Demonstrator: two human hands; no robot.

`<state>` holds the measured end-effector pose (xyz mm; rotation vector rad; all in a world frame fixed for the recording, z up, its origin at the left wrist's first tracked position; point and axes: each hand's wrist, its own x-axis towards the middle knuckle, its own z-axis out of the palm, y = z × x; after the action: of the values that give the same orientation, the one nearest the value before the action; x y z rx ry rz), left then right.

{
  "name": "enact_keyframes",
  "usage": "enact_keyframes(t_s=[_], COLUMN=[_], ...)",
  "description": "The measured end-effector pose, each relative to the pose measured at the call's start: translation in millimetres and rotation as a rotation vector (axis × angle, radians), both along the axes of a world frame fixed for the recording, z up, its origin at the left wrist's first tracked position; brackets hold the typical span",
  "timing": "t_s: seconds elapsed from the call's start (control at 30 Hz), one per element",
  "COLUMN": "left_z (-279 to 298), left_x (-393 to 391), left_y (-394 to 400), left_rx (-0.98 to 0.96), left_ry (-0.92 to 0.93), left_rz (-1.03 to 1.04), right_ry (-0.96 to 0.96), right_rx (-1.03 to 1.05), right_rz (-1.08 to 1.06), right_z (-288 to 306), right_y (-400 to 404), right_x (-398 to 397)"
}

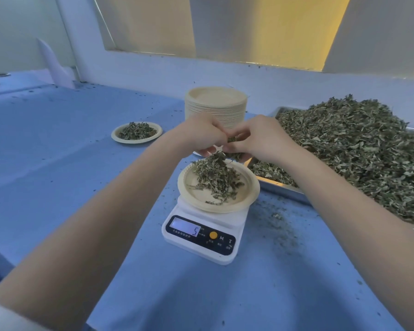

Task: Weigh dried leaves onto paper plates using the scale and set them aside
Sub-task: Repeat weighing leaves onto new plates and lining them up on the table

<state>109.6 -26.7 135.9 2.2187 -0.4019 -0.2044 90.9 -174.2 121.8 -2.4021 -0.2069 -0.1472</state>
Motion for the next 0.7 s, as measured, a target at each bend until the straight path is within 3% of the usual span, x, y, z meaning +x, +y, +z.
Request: enact_keyframes(t_s=[0.7], left_z=[-21.8], left_x=[-1.7], left_y=[14.9], left_rx=[-0.172], left_ry=[0.012], left_rz=[0.13], right_ry=[-0.085], right_rx=[-0.04], right_rz=[0.0], right_z=[-1.2], right_y=[6.2], right_x=[-2.7])
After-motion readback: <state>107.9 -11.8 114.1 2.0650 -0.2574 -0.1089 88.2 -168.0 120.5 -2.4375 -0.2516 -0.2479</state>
